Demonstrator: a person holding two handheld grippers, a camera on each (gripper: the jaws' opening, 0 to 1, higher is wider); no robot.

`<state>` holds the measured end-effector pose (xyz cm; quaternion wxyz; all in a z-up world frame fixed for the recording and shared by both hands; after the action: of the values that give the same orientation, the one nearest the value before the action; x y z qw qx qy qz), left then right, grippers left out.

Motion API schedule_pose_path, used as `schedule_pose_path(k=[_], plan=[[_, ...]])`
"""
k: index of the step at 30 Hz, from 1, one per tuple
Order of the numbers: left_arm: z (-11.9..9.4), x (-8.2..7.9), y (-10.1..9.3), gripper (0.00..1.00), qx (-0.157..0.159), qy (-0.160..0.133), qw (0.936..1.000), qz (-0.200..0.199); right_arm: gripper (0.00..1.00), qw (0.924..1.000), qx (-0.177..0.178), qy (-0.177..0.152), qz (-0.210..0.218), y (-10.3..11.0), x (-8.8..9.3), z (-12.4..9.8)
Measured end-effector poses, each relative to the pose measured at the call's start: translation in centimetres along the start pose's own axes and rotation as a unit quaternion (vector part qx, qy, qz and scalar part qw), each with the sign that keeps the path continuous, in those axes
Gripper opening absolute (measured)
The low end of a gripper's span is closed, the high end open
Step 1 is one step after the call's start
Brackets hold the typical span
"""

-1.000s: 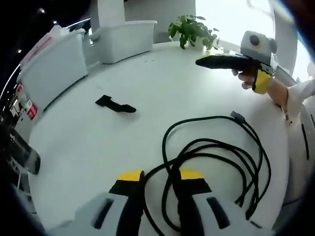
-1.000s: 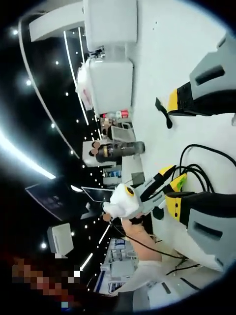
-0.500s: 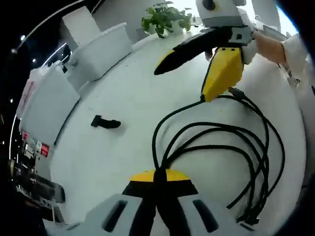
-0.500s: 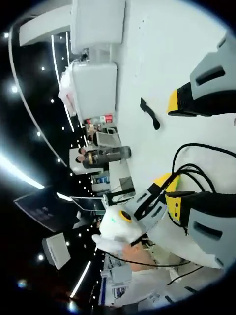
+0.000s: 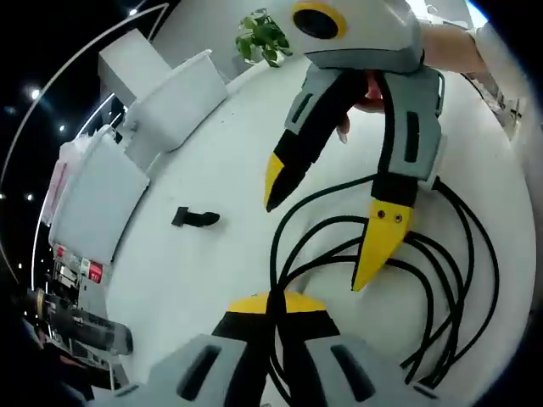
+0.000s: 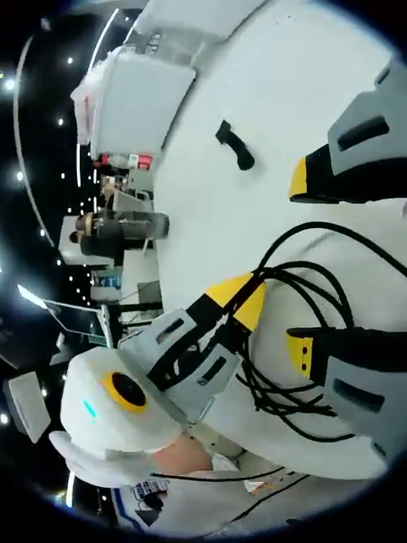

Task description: Coil the Type-C to USB data cable on the desktop and secure it with Velcro straps.

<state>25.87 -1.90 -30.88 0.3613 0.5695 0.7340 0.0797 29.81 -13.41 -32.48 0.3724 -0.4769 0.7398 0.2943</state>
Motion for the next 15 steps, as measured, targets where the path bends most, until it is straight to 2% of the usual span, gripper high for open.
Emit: schedule_pose_path(k=[2,4,6,7,8,11,13,14,15], plan=[[-0.3,-0.2,0.1,0.04,-0.005,-0.009,0.9999,-0.003,0.45,0.9996,0.008,0.019,-0.017,0.0,-0.3,0.9],[-0.5,-0.1,0.1,0.04,-0.007,-0.009,0.9999,-0.006,0.43,0.9992,0.015,0.031,-0.020,0.1,-0.6,1.5],[-0.7,0.3,0.2,0.04,-0.010,-0.011,0.9998,-0.013,0.38,0.9989,0.019,0.028,-0.032,0.2,-0.8,1.7],[-0.8,0.4,0.2,0.04,-0.008,-0.013,0.9997,-0.020,0.33,0.9972,0.033,0.031,-0.060,0.0,-0.8,1.7],[-0.9,0.5,0.2,0.04,-0.007,-0.015,0.9996,-0.022,0.28,0.9975,0.037,0.024,-0.056,0.1,-0.8,1.7],[-1.1,0.8,0.2,0.04,-0.003,-0.024,0.9991,-0.036,0.24,0.9973,0.033,0.026,-0.060,0.2,-0.8,1.6],[-1.0,1.2,0.0,0.04,0.002,-0.020,0.9994,-0.029,0.18,0.9972,0.029,0.028,-0.063,0.4,-0.8,1.6],[-1.0,1.5,0.0,0.05,0.005,-0.009,0.9999,-0.008,0.10,0.9967,0.023,0.032,-0.071,0.6,-0.7,1.6],[-0.9,1.4,-0.2,0.05,0.002,-0.019,0.9996,-0.019,0.08,0.9960,0.024,0.032,-0.080,0.8,-0.7,1.7]])
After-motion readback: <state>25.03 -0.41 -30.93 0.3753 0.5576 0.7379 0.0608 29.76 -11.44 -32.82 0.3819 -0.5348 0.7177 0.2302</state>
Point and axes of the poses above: the point that each gripper's makers call its tool centre point, and the gripper's own axes: z roughly forward along the fingers, y roughly to its left, x roughly out of its underside, the point moved 9 cm from there along -z, roughly backward along the fingers, and after that the axes turned 11 degrees about z, right-handed, at the moved point
